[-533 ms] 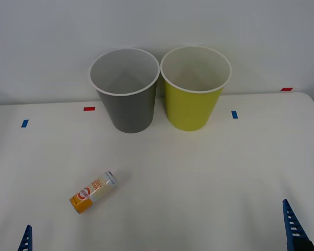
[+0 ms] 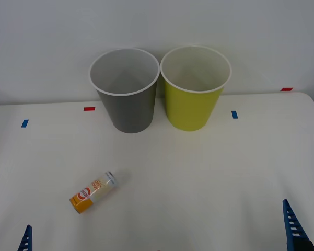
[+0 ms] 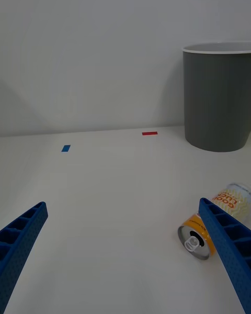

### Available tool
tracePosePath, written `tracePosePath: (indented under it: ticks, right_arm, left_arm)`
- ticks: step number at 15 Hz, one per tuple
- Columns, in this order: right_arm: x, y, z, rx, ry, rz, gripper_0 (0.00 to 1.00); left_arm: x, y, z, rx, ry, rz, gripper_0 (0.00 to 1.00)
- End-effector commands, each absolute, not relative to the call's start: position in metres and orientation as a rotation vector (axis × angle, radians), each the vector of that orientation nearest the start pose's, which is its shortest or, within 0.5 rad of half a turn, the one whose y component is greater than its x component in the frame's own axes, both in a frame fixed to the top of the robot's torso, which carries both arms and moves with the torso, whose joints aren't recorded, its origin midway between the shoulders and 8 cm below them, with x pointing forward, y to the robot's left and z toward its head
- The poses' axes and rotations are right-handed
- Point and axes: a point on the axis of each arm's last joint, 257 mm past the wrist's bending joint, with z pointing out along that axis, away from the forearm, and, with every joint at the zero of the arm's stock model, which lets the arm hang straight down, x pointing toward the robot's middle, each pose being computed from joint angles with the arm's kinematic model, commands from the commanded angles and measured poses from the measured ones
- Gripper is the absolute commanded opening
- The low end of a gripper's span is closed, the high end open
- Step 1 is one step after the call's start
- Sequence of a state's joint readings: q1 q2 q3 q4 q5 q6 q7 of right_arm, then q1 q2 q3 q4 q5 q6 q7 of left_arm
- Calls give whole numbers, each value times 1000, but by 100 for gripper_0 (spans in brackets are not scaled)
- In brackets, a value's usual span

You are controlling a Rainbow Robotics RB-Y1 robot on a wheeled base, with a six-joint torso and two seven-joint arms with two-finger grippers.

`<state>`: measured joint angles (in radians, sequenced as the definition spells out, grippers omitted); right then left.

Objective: Put cans in the gray bin and PET bottles in the light green bin.

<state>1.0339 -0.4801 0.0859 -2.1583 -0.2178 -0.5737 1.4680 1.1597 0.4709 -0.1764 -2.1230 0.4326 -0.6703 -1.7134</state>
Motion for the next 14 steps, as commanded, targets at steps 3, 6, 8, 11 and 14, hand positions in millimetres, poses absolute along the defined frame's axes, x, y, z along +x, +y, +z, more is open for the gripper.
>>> tracePosePath:
  ticks: [3,6,8,11,14]
  right_arm:
    - [250,-305,-185,-86,1478,24,100]
    - [250,-305,-185,-86,1478,24,100]
    - [250,-305,-185,-86,1478,24,100]
    - [250,-305,-185,-86,1478,24,100]
    - [250,-305,-185,-86,1478,24,100]
  left_arm:
    - [203,322,-215,-40,1556,88,100]
    - [203,322,-215,-40,1556,88,100]
    - [203,322,-215,-40,1556,88,100]
    - [203,322,-215,-40,1556,88,100]
    - [203,322,-215,-40,1556,88,100]
